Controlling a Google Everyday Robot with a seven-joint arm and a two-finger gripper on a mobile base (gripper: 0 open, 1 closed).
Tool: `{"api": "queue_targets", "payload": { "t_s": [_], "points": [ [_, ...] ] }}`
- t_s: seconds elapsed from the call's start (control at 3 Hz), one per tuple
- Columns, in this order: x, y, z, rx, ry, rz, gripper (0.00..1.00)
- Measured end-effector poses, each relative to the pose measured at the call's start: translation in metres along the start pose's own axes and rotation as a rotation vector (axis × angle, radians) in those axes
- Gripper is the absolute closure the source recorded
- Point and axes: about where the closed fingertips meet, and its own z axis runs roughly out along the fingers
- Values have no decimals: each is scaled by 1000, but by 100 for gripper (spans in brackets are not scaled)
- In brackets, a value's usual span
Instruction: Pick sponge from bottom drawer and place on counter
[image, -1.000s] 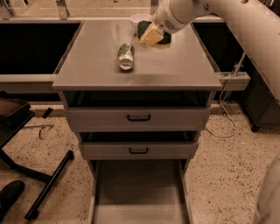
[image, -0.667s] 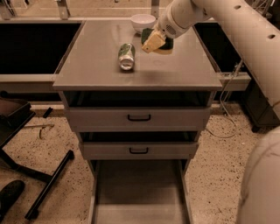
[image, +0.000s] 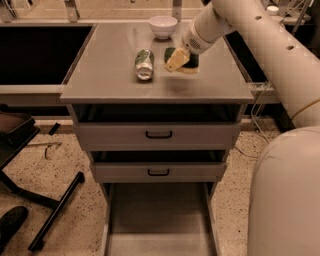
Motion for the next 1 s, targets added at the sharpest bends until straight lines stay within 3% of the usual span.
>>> {"api": "queue_targets", "payload": {
  "t_s": [0.33,1.0],
  "points": [
    [18,6,21,-56,26,37,100],
    [45,16,46,-121,28,98,100]
  ]
}}
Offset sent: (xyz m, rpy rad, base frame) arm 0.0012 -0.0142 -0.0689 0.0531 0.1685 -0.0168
